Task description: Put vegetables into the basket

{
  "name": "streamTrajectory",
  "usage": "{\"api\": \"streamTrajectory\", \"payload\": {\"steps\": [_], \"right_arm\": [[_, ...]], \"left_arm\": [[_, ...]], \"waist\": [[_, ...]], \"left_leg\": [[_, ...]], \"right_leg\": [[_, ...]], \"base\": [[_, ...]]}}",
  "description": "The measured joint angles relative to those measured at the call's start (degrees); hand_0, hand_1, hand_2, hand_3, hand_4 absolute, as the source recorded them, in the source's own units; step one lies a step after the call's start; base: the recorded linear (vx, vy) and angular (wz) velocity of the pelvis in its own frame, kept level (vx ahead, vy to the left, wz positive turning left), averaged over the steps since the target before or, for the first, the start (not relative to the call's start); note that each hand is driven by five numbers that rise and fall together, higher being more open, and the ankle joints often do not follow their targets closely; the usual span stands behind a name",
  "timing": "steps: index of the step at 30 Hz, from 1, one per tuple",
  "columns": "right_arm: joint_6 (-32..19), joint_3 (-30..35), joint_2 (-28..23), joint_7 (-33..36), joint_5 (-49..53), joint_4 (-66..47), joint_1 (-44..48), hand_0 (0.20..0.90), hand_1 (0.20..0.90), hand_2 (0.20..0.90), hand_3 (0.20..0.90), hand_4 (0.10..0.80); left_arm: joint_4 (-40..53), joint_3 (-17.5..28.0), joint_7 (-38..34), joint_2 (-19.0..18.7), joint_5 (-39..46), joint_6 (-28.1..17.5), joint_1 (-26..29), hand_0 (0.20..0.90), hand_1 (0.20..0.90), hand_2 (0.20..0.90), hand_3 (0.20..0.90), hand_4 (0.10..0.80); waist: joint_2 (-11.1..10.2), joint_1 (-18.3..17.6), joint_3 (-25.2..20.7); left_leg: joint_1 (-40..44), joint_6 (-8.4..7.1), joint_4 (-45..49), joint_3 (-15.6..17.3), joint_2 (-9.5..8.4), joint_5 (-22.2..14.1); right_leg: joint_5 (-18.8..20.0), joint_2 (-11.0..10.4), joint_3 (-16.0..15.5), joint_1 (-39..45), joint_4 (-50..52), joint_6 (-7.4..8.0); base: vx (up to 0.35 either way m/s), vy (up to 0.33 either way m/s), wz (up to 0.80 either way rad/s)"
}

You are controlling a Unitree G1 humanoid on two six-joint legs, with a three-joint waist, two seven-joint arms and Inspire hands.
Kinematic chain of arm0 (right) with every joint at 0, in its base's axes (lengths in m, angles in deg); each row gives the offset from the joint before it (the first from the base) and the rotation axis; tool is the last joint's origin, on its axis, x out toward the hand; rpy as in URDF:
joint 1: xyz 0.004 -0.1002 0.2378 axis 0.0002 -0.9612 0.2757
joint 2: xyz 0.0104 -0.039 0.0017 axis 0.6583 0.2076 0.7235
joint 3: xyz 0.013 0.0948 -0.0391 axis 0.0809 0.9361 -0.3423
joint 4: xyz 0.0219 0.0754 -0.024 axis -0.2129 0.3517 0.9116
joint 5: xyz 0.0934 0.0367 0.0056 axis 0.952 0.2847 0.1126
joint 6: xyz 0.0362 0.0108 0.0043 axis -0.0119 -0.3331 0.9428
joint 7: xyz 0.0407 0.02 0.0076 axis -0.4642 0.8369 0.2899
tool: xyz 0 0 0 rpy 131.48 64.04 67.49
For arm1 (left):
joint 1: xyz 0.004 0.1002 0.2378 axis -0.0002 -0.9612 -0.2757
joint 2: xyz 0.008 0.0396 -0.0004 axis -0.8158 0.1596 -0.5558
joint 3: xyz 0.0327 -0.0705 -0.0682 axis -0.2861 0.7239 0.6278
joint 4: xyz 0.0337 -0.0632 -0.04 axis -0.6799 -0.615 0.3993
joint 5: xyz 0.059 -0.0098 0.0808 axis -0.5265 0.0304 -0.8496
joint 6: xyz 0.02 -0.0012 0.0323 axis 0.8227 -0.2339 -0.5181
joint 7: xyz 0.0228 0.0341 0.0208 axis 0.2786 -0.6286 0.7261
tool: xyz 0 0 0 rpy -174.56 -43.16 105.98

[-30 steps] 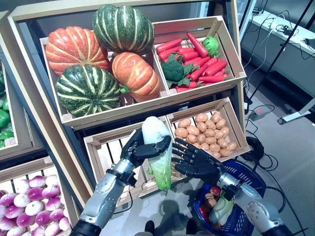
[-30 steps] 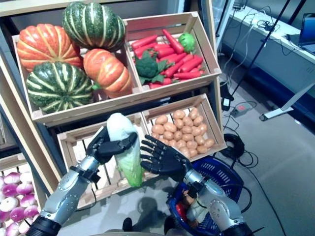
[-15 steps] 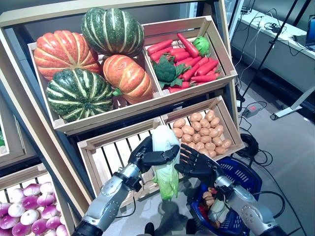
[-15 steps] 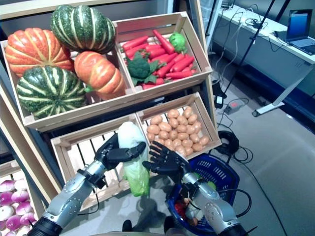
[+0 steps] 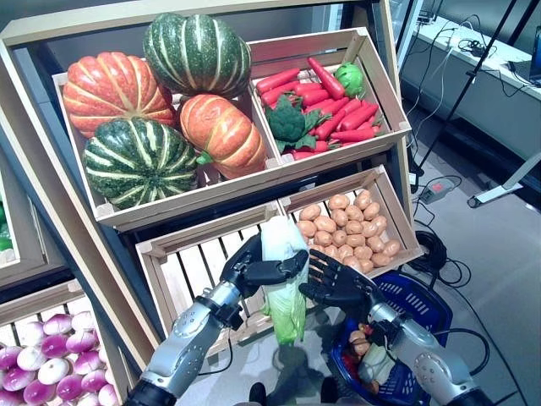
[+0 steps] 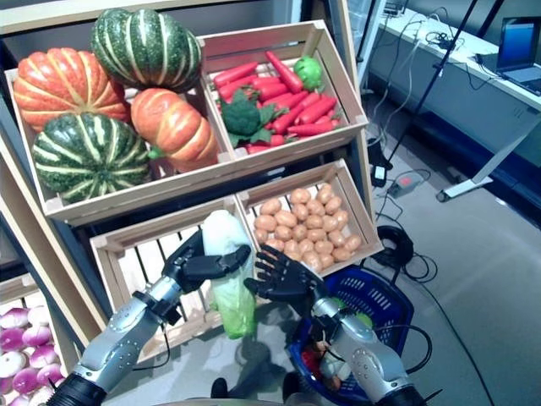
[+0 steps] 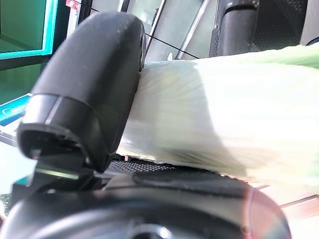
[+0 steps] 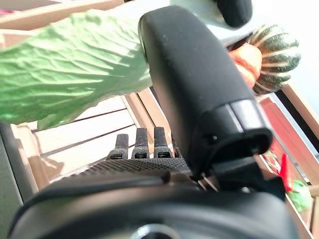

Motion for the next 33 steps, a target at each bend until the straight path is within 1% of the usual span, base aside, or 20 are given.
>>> {"api": "streamTrajectory", "payload": {"steps": [4, 8, 13, 20, 25, 26, 27, 33], "right_arm": [[3.38, -0.02, -1.77, -6.07, 0.27, 0.0, 0.22, 0.9, 0.9, 0.9, 0.9, 0.8], [7.13, -0.98, -2.27, -11.09, 0.2, 0.16, 0.26, 0.9, 0.9, 0.9, 0.9, 0.8], [8.69, -2.0, -3.04, -15.53, 0.07, 0.52, 0.68, 0.9, 0.9, 0.9, 0.9, 0.8], [10.74, -2.22, -3.32, -17.36, 0.12, 0.95, 0.88, 0.9, 0.9, 0.9, 0.9, 0.8], [11.07, -2.39, -2.69, -18.46, 0.12, 1.96, 0.89, 0.9, 0.9, 0.9, 0.9, 0.8], [11.08, -2.44, -2.67, -18.46, 0.12, 1.98, 0.88, 0.561, 0.561, 0.561, 0.561, 0.574], [11.08, -2.5, -2.64, -18.46, 0.12, 2.05, 0.88, 0.3, 0.3, 0.3, 0.3, 0.4], [11.08, -3.03, -2.37, -19.77, 0.09, 3.06, 0.87, 0.3, 0.3, 0.3, 0.3, 0.4]], "left_arm": [[0.0, -0.01, 2.61, -0.23, 0.69, 1.13, 0.0, 0.3, 0.3, 0.3, 0.3, 0.4], [0.57, -0.22, 6.22, 0.04, 4.43, 1.65, 0.0, 0.3, 0.3, 0.3, 0.3, 0.4], [2.1, -0.4, 9.93, -0.34, 6.74, 2.06, 0.0, 0.3, 0.3, 0.3, 0.3, 0.4], [2.12, -1.56, 10.97, -0.35, 9.57, 2.06, 0.0, 0.3, 0.3, 0.3, 0.3, 0.4], [2.13, -1.81, 11.57, -0.3, 11.81, 2.07, -0.01, 0.3, 0.3, 0.3, 0.3, 0.4], [2.13, -1.82, 11.68, -0.3, 11.81, 2.07, 0.0, 0.3, 0.3, 0.3, 0.3, 0.4], [2.14, -1.85, 11.82, -0.3, 11.81, 2.08, -0.01, 0.3, 0.3, 0.3, 0.3, 0.4], [2.14, -2.05, 12.1, -0.29, 11.78, 2.22, 0.0, 0.3, 0.3, 0.3, 0.3, 0.4]], "waist": [[0.21, 0.15, -0.16], [0.09, 0.37, -0.33], [-0.23, 0.55, -1.06], [-0.66, 1.14, -1.49], [-0.64, 1.35, -1.53], [-0.63, 1.34, -1.54], [-0.62, 1.34, -1.59], [-0.42, 1.28, -2.93]], "left_leg": [[-0.02, 0.0, 0.0, -0.11, -0.01, 0.0], [-0.01, 0.0, 0.0, -0.15, -0.02, 0.01], [0.02, 0.0, 0.0, -0.18, -0.03, 0.01], [0.08, 0.0, 0.0, -0.34, -0.06, 0.01], [0.23, 0.01, 0.01, -0.42, -0.12, 0.02], [0.23, 0.01, 0.01, -0.42, -0.12, 0.02], [0.23, 0.01, 0.01, -0.42, -0.13, 0.02], [0.21, 0.05, 0.0, -0.41, -0.14, -0.02]], "right_leg": [[-0.01, 0.01, -0.04, 0.01, 0.0, 0.0], [-0.01, 0.01, -0.05, 0.04, -0.01, 0.0], [-0.01, -0.01, -0.05, 0.07, -0.01, 0.0], [0.0, -0.02, -0.04, 0.13, -0.01, 0.0], [0.01, -0.05, -0.02, 0.26, -0.01, 0.01], [0.01, -0.05, -0.02, 0.26, -0.01, 0.01], [0.01, -0.05, 0.0, 0.26, 0.0, 0.01], [-0.01, -0.06, 0.05, 0.23, -0.01, 0.01]], "base": [[0.0, 0.0, 0.0], [0.0, 0.0, 0.0], [0.0, 0.0, 0.0], [0.0, 0.0, 0.0], [0.0, 0.0, 0.0], [0.0, 0.0, 0.0], [0.0, 0.0, 0.0], [0.0, 0.0, 0.0]]}}
